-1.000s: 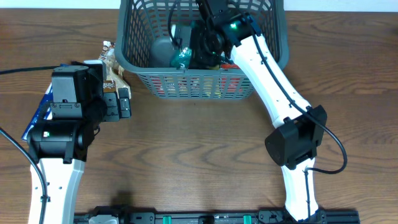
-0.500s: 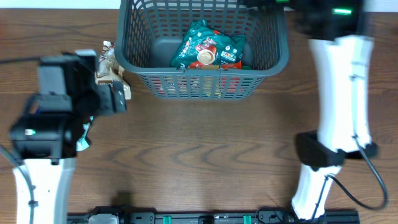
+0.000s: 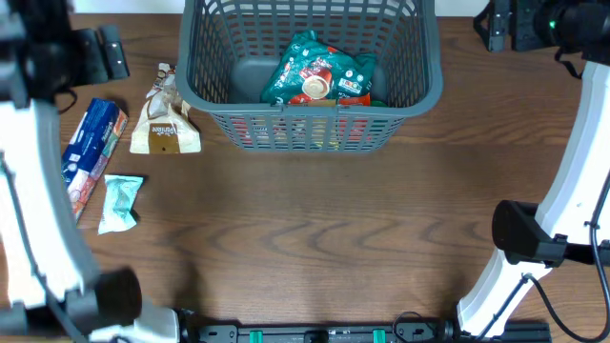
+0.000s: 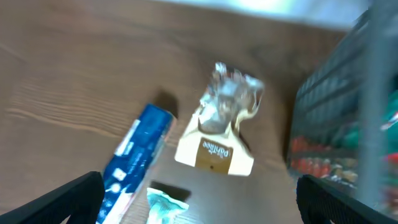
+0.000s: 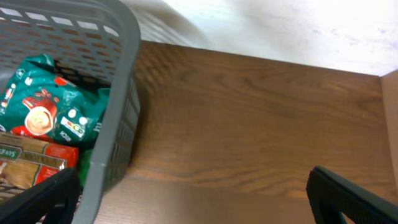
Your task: Pack container
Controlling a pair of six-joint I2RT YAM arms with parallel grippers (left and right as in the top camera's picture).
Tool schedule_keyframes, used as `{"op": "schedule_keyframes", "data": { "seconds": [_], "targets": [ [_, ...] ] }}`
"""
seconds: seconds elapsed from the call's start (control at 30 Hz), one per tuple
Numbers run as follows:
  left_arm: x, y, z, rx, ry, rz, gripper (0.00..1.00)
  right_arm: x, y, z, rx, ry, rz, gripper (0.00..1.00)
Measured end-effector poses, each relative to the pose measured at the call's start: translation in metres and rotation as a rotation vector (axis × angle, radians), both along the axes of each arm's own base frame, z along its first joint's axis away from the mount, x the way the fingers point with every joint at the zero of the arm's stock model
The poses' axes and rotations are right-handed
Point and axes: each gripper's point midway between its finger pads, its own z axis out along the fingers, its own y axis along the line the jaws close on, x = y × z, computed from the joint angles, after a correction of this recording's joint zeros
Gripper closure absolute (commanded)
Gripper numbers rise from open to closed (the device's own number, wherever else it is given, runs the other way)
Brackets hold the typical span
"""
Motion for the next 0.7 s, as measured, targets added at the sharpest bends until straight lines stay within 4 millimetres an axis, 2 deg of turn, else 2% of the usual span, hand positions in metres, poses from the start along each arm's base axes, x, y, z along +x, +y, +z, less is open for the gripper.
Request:
{"op": "schedule_keyframes", "data": {
  "seconds": [0.1, 0.17, 0.7],
  "targets": [
    [0.019, 0.000, -0.043, -0.018, 0.101, -0.049, 0.01, -0.001, 0.000, -0.001, 0.000, 0.003, 0.000, 0.01],
    [0.027, 0.000, -0.064, -0.029, 0.147, -0.069, 0.01, -0.001, 0.000, -0.001, 0.000, 0.004, 0.000, 0.01],
    [0.051, -0.002, -0.183, -0.098, 0.396, -0.110, 0.01, -0.001, 0.000, -0.001, 0.000, 0.006, 0.001, 0.01]
  ]
}}
